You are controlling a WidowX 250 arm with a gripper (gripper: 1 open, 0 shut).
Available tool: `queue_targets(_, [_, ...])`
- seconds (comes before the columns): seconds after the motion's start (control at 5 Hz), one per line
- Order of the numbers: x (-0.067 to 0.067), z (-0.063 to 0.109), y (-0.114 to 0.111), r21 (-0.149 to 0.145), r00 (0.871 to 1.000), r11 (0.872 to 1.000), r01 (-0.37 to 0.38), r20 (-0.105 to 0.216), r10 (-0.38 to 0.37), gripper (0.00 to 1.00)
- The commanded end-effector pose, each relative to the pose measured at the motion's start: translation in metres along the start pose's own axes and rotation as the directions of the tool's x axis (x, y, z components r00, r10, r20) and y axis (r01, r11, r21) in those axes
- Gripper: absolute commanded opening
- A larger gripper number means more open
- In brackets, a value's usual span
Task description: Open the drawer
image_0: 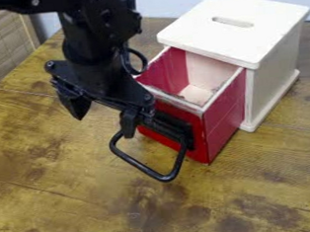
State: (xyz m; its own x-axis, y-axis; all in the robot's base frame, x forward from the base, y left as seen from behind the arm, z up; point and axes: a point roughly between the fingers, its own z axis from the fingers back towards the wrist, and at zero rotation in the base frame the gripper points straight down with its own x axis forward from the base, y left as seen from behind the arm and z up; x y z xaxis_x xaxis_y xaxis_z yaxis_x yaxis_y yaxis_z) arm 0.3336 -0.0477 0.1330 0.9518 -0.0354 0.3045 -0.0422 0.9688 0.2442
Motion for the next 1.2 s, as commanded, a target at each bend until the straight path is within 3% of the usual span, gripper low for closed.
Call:
queue_targets(0.0, [0.005, 0.003, 0.003, 0.021, 0.998, 0.999, -0.05, 0.04, 0.049, 1.0])
queue_targets(0.4, [0.014, 0.023, -0.002, 0.005, 0.997, 0.999, -0.045, 0.061, 0.044, 1.0])
queue_targets(0.6, [0.014, 0.025, -0.007, -0.014, 0.996, 0.999, -0.043, 0.073, 0.043, 1.0])
queue_targets(1.0, [0.004, 0.007, 0.019, -0.007, 0.993, 0.995, -0.095, 0.075, 0.095, 1.0])
